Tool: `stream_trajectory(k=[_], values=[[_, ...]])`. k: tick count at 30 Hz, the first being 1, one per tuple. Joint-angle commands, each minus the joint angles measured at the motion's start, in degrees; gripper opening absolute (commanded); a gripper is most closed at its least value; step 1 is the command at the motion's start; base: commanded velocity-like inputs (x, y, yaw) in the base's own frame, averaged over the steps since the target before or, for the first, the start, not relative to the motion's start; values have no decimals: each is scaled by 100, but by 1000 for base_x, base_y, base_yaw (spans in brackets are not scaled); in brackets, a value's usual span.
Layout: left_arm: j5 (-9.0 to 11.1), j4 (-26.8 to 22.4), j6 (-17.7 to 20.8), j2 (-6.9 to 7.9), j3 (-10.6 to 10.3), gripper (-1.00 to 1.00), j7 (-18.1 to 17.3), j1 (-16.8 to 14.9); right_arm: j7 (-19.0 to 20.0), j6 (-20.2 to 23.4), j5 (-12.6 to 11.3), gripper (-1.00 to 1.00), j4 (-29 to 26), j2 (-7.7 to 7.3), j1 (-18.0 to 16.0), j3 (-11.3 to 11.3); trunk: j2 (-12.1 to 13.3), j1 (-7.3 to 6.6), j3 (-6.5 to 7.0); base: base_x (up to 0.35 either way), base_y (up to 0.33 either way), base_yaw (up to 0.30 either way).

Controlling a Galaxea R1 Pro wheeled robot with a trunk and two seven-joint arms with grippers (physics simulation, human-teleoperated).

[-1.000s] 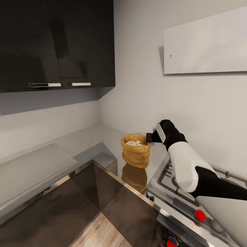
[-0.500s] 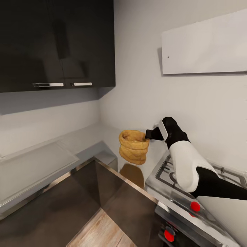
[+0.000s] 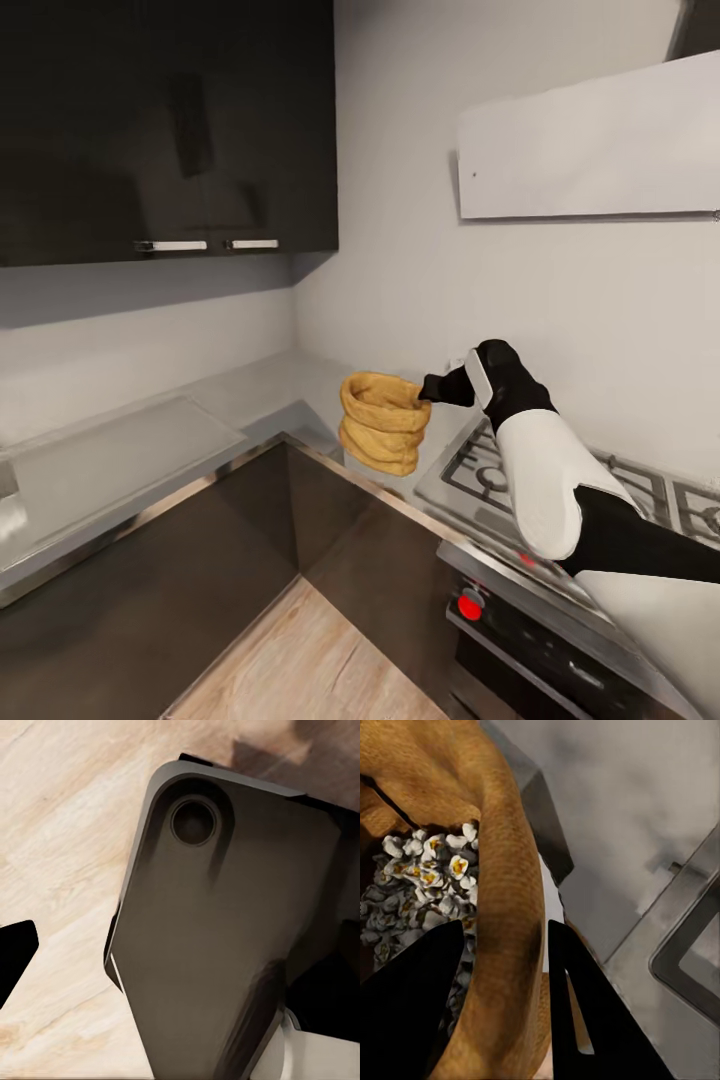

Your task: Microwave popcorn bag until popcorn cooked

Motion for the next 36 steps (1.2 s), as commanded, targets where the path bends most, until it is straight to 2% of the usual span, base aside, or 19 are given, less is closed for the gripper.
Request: stream_trajectory(k=[1,21,36], values=[[15,-5,-10,-1,7,100,9,0,59,19,61,-100,-7,8,-5,-43,-5,-4,-8,-345,0,0],[23,-5,-5,15,13,100,9,0,-10,-25,139,-100,50,63,-5,-30,-5,-4,-8,-345,0,0],[27,-5,-2,17,23,100,9,2,12,-3,134,-100,56,13,-5,-31,-5,-4,-8,-310,29,0]])
